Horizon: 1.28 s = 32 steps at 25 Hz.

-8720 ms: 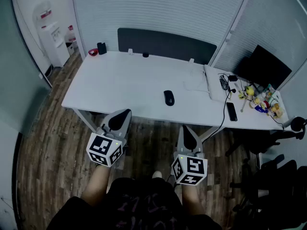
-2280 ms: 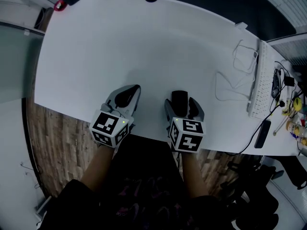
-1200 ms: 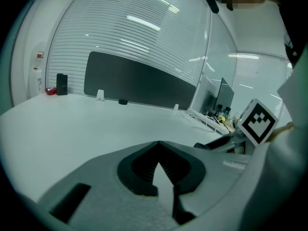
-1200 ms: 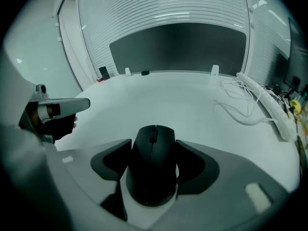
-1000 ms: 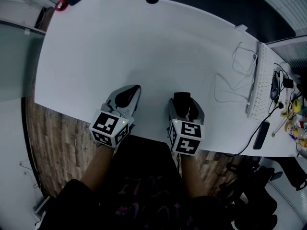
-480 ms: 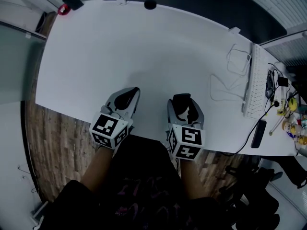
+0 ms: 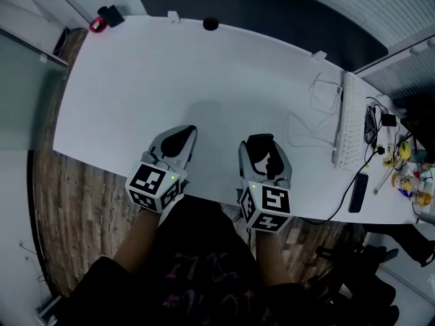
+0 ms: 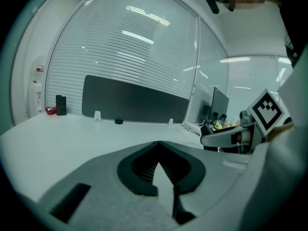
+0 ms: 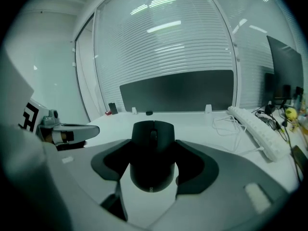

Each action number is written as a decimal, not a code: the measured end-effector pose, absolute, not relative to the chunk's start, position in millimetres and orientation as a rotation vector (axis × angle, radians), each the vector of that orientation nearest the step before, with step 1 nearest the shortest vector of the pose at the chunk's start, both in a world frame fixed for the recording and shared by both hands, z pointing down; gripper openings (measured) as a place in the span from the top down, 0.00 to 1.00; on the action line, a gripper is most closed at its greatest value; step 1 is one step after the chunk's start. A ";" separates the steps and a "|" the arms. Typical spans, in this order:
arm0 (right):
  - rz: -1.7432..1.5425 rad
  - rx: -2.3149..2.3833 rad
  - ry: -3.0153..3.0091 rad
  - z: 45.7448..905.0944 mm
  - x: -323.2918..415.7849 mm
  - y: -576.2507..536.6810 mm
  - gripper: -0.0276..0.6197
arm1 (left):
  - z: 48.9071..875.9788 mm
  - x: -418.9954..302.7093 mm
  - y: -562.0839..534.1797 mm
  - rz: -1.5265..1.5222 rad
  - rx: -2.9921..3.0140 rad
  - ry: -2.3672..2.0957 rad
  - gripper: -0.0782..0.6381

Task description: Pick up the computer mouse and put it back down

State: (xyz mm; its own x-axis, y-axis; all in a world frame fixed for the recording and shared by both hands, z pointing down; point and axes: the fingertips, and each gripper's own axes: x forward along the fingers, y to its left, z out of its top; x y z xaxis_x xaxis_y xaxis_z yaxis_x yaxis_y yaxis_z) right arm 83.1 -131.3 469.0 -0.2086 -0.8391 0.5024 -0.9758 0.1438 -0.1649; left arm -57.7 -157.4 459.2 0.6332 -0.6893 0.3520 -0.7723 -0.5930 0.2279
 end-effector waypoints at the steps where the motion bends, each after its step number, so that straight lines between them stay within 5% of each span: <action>1: 0.657 1.770 -2.147 462.7 84.0 -131.3 0.50 | 454.4 -57.4 -156.8 0.315 2.507 -1.169 0.90; 32: 0.369 1.958 -2.335 321.6 121.9 -98.2 0.50 | 308.8 -54.6 -130.2 0.080 2.738 -1.322 0.90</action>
State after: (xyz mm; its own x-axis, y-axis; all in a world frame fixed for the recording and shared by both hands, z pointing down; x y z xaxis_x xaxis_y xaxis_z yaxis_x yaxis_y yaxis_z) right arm 121.9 -98.2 321.6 -0.1845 -0.9606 0.2079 -0.9779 0.1582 -0.1370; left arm -54.6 -130.2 308.8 0.6215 -0.7782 0.0908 -0.7834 -0.6178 0.0673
